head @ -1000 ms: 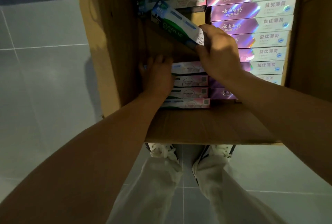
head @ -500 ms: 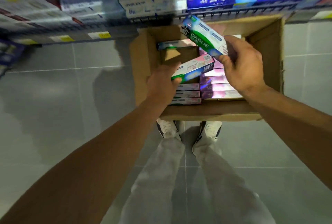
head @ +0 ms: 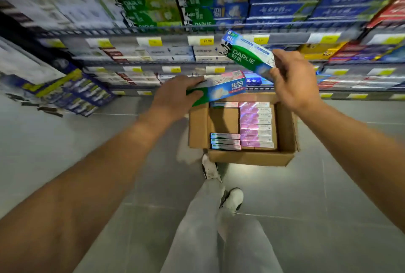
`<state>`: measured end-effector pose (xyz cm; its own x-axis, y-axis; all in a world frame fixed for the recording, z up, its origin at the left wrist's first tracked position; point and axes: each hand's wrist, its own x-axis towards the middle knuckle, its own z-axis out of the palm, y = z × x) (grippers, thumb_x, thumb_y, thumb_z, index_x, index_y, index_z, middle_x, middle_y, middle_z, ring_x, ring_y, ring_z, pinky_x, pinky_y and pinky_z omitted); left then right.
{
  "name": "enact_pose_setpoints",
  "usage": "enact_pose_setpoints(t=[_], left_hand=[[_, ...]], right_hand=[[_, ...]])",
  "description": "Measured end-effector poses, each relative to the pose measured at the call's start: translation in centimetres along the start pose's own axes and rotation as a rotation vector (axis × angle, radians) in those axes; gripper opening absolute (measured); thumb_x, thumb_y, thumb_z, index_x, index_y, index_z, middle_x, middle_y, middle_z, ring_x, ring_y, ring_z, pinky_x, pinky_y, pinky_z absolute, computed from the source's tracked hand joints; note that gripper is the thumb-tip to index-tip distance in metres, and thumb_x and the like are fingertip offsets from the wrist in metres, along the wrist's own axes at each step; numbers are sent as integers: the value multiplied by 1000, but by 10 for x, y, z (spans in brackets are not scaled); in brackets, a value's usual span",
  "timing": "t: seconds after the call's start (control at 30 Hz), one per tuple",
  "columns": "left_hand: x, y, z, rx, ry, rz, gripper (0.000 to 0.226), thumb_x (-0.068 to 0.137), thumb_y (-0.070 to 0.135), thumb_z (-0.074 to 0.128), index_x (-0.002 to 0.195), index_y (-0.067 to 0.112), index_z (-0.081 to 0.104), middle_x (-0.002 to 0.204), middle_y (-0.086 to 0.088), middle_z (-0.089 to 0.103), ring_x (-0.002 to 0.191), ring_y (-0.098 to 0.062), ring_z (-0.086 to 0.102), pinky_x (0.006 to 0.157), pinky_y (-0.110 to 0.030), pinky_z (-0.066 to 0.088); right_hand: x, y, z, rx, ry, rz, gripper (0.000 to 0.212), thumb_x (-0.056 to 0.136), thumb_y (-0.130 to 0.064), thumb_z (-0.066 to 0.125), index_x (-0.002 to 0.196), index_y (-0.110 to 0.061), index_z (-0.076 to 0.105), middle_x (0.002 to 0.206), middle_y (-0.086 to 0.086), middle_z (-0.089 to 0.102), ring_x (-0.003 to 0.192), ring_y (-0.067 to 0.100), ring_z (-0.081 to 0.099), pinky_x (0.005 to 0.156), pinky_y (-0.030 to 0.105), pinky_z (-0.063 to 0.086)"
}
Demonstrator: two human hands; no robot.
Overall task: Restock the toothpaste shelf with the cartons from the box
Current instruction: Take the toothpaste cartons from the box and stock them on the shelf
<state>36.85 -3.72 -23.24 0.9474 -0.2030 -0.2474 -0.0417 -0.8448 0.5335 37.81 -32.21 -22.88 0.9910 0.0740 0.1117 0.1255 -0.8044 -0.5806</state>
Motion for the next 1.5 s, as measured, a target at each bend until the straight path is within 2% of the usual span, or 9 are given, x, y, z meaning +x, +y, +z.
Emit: enact_pose_setpoints(t=[0.17, 0.4, 0.5, 0.57, 0.73, 1.0, 1.17, 1.4, 1.5], left_hand=[[-63, 47, -84, 44, 68, 44, 41, 91, 32, 61, 131, 30, 56, 132, -2, 59, 120, -20, 53, 97, -29, 40], [-145, 105, -166, 31, 115, 181, 38, 91, 31, 62, 128, 30, 60, 128, 0, 62, 118, -18, 56, 102, -40, 45], [-170, 125, -199, 92, 107, 217, 37, 94, 30, 58, 131, 28, 57, 133, 2, 58, 121, -17, 52, 102, -28, 40], [-182, 137, -220, 106, 123, 231, 37, 94, 30, 57, 132, 28, 57, 135, 5, 56, 123, -15, 50, 96, -22, 36], [-198, 162, -263, 105, 238, 285, 37, 93, 25, 60, 130, 23, 58, 134, 0, 57, 125, -16, 50, 97, -22, 35], [-191, 181, -322, 35, 316, 349, 36, 91, 21, 63, 127, 22, 61, 131, 3, 60, 122, -11, 53, 105, -31, 41], [-159, 179, -350, 20, 355, 339, 37, 90, 23, 65, 126, 26, 62, 130, 5, 61, 120, -10, 55, 103, -31, 43], [-95, 167, -403, 74, 384, 361, 37, 89, 27, 65, 126, 28, 62, 131, 6, 59, 118, -11, 55, 97, -28, 44], [-66, 160, -432, 97, 418, 390, 36, 89, 27, 66, 124, 28, 63, 129, 7, 61, 118, -10, 55, 99, -29, 44]], right_hand=[[-18, -70, -81, -35, 95, -84, 36, 84, -20, 46, 113, -2, 58, 97, 19, 59, 96, 36, 52, 84, 39, 41], [-39, -136, -164, -99, 198, -184, 28, 87, -19, 47, 108, -5, 60, 96, 18, 59, 94, 35, 53, 79, 34, 37], [-40, -167, -196, -103, 233, -254, 28, 88, -20, 48, 108, -4, 60, 94, 18, 60, 93, 34, 53, 83, 38, 42], [-40, -185, -216, -124, 259, -319, 20, 88, -18, 47, 96, -3, 57, 84, 16, 57, 85, 34, 51, 75, 41, 42], [-32, -218, -256, -141, 308, -427, 13, 89, -17, 47, 83, -6, 49, 75, 11, 50, 75, 29, 44, 65, 38, 32], [5, -262, -298, -222, 357, -562, 10, 93, -10, 50, 88, -4, 54, 81, 12, 56, 80, 32, 49, 68, 36, 33], [49, -284, -314, -286, 402, -565, 19, 93, -10, 48, 98, 7, 56, 87, 26, 59, 84, 42, 52, 76, 51, 45], [120, -314, -323, -341, 468, -645, 12, 94, -10, 49, 88, -4, 58, 81, 16, 61, 82, 40, 52, 66, 41, 37], [156, -329, -326, -376, 501, -625, 19, 92, -10, 54, 107, -3, 64, 100, 18, 68, 94, 40, 58, 77, 42, 43]])
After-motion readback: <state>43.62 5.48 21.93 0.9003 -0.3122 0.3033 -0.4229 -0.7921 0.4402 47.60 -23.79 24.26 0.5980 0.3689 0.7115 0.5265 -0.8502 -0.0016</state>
